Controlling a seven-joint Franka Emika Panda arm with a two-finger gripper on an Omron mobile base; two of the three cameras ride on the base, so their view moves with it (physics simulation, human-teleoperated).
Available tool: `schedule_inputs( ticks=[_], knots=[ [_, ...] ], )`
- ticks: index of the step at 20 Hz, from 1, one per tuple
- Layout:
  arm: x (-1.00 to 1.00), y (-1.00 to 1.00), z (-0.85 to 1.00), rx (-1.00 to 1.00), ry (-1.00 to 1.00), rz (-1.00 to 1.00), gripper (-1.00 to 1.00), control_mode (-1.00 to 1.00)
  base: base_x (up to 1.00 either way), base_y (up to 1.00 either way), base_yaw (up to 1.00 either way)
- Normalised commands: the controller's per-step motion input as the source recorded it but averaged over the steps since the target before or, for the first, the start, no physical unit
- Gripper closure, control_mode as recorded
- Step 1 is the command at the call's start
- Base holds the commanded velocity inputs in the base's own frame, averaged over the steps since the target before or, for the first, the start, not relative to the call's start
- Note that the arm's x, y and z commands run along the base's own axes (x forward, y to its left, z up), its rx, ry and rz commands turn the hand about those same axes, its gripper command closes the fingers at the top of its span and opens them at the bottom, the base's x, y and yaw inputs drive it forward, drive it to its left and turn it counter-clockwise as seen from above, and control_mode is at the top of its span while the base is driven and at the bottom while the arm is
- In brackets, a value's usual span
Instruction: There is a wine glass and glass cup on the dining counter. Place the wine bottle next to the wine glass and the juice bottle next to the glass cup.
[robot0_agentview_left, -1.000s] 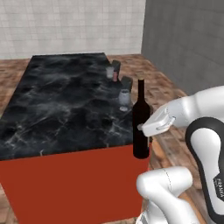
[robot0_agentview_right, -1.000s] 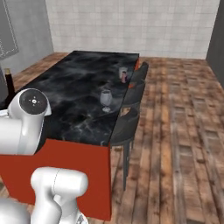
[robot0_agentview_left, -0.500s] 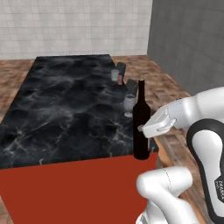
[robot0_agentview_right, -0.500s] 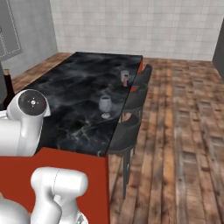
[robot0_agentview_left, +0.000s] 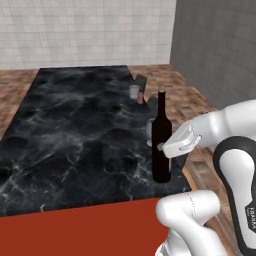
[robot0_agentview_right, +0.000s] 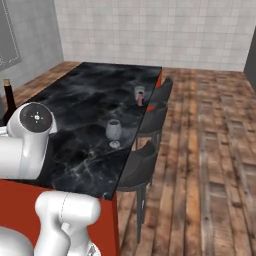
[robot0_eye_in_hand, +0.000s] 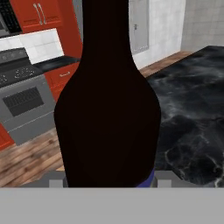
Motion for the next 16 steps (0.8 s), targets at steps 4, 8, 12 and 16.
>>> schedule_inputs(
  ticks=[4, 8, 12, 16],
  knots=[
    [0.0, 0.0, 0.0, 0.0, 0.0, 0.0, 1.0, 1.0, 0.17, -0.17, 0.0],
    [0.0, 0.0, 0.0, 0.0, 0.0, 0.0, 1.0, 1.0, 0.02, -0.04, 0.0],
    [0.0, 0.0, 0.0, 0.0, 0.0, 0.0, 1.0, 1.0, 0.0, 0.01, 0.0],
    [0.0, 0.0, 0.0, 0.0, 0.0, 0.0, 1.0, 1.0, 0.0, 0.0, 0.0]
  ],
)
